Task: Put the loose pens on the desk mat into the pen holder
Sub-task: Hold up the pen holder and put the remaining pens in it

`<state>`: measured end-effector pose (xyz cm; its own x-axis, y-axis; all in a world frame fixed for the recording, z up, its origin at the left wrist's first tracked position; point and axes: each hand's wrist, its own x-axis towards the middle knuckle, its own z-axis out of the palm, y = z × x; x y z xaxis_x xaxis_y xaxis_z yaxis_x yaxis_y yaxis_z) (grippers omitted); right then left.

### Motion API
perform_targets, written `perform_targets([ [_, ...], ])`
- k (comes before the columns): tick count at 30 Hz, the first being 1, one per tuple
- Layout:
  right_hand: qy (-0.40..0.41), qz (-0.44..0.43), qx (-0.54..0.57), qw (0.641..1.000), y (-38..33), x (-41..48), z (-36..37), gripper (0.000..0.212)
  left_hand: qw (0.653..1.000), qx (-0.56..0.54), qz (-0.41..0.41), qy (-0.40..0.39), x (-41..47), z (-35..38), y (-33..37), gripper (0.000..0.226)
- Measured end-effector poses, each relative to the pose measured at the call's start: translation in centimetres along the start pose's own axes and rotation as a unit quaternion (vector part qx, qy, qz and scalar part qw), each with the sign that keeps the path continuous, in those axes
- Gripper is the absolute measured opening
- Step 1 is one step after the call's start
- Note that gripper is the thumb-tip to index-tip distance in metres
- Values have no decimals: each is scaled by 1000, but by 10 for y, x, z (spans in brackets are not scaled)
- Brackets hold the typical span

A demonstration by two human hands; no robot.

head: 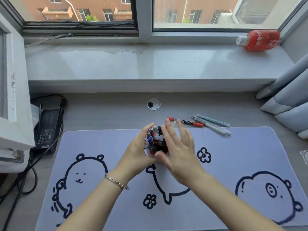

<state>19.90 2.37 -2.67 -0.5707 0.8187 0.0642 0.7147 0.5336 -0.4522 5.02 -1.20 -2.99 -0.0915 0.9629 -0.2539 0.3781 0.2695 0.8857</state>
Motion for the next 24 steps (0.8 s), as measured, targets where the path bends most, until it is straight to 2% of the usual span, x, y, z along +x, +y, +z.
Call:
perform_targets([
  [3, -78, 24, 15, 997, -9, 10, -4, 88, 1000, 2, -10, 2, 0, 1, 0, 86],
  [5, -88, 32, 138, 986, -6, 23, -14, 75, 1000, 6, -18, 6, 1, 1, -1, 88],
  [7, 19, 50, 248, 967, 13, 28, -21, 48, 1000, 20, -19, 0, 1, 1, -1, 90],
  [9, 141, 124, 191, 964, 57, 28, -21, 28, 999, 29, -22, -7, 1, 1, -1, 91],
  [10, 155, 193, 136, 959, 83, 26, -20, 24, 999, 29, -22, -9, 1, 0, -1, 91],
  [12, 109, 312, 31, 943, 130, 20, -18, 25, 999, 30, -18, -9, 1, 0, -1, 91],
  [13, 74, 337, -7, 939, 147, 17, -17, 25, 999, 31, -18, -8, 1, 0, -1, 90],
  [15, 8, 331, -57, 942, 163, 12, -14, 24, 999, 34, -18, -6, 1, 0, 0, 90],
  [20, -72, 285, -97, 951, 169, 18, -10, 23, 999, 35, -18, -8, 0, 0, 1, 89],
  [24, -57, 307, -25, 950, 152, 39, -15, 25, 999, 38, -18, -8, 0, 0, 3, 89],
])
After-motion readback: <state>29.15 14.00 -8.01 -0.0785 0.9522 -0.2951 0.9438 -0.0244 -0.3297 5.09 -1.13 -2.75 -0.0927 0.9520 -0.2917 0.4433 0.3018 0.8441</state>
